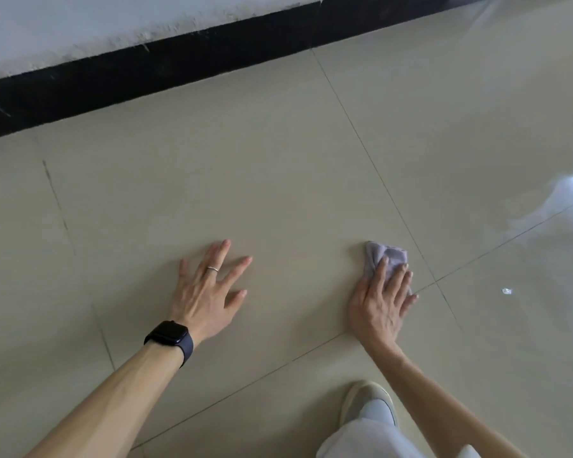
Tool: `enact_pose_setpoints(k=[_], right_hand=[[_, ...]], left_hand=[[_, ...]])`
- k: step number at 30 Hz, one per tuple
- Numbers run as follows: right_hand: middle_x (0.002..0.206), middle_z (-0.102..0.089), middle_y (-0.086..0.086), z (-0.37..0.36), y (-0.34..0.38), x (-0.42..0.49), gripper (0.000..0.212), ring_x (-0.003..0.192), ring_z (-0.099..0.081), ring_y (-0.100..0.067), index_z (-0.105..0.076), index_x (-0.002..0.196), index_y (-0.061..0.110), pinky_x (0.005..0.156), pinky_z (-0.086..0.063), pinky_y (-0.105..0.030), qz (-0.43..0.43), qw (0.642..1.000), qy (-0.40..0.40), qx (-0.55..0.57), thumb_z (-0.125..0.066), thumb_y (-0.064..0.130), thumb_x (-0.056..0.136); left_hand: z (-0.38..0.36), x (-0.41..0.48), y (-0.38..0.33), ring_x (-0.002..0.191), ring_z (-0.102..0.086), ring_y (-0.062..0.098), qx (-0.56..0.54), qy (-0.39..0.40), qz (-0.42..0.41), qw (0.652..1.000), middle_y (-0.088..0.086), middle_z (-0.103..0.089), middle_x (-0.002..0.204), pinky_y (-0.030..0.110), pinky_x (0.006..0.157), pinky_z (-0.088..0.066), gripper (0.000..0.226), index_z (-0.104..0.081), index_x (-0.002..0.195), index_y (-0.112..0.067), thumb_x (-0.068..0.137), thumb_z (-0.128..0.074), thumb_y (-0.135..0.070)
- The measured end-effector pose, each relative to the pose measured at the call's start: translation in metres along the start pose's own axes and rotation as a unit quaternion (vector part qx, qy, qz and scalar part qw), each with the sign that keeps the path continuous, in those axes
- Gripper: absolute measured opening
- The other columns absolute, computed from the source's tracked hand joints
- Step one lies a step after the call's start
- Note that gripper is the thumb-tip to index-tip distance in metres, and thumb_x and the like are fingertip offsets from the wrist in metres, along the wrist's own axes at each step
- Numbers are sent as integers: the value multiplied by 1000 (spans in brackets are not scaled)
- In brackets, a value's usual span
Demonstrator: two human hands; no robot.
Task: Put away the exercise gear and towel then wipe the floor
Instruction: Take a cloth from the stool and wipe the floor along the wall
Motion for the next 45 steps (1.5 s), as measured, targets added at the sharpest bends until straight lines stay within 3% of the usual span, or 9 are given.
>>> enact_pose_setpoints(k=[9,15,18,27,29,34,36,39,45], right_hand=[[164,-18,-5,-65,140,-50,54,151,-18,-23,-21,155,35,121,-14,-55,669,720,96,-161,-34,44,104],[165,-9,-12,-42,232,64,55,152,-7,-29,-19,157,29,118,-12,-60,369,926,25,-73,-30,41,104],[162,-7,-23,-52,285,45,57,150,-6,-40,-18,157,18,114,-12,-66,341,936,19,-83,-31,35,104],[164,-20,-6,-127,294,-138,70,151,-18,-23,-23,154,31,120,-16,-52,858,411,159,-263,-56,35,92],[163,-23,-4,-128,331,-122,61,151,-20,-20,-17,155,32,120,-15,-50,852,444,106,-258,-38,41,99],[164,3,-18,-123,415,-70,60,152,3,-34,-1,158,21,119,-2,-54,450,878,81,-141,-23,36,104],[163,0,-25,-135,424,-97,59,151,1,-40,-7,158,14,118,-5,-58,420,899,64,-111,-27,32,104],[165,4,-13,-166,405,-172,58,152,5,-31,-1,158,24,122,-4,-53,599,781,102,-147,-23,38,106],[166,-5,-3,-202,301,-283,61,153,-1,-20,-13,158,30,121,-10,-50,903,278,211,-252,-35,37,102]], left_hand=[[8,-47,54,148,-21,35,-32,-19,171,985,2,-8,165,65,108,-27,60,-30,153,-31,95,-45,-36],[9,-110,121,149,-15,32,-40,40,226,973,-1,-6,165,58,109,-28,64,-15,154,-41,95,-41,-43],[8,-141,141,150,-11,29,-81,54,307,947,-2,-6,165,52,115,-24,64,-14,154,-37,96,-40,-47],[-16,-212,132,151,-4,27,-189,26,461,867,-4,3,165,55,116,-21,71,-5,154,-42,95,-44,-44],[-18,-226,130,151,-4,29,-197,10,496,846,-3,1,165,55,116,-22,73,-6,155,-40,94,-46,-45],[-38,-276,139,151,4,32,-236,-11,590,772,0,12,165,54,120,-13,78,5,155,-38,95,-40,-59],[-48,-294,140,151,6,33,-240,-16,617,749,2,15,164,54,120,-10,79,9,154,-39,94,-35,-64],[-60,-311,140,151,6,31,-246,-35,655,713,3,12,165,52,120,-7,76,9,155,-35,96,-31,-60],[-73,-337,131,152,-6,22,-269,-104,664,690,-4,-6,165,53,119,-13,62,-13,156,-33,100,-40,-32]])
Point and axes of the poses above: each hand's wrist, its own x-axis towards the middle knuckle, its own z-axis out of the back of the hand, y = z × x, the point moved 3 cm from there along x, towards the middle knuckle
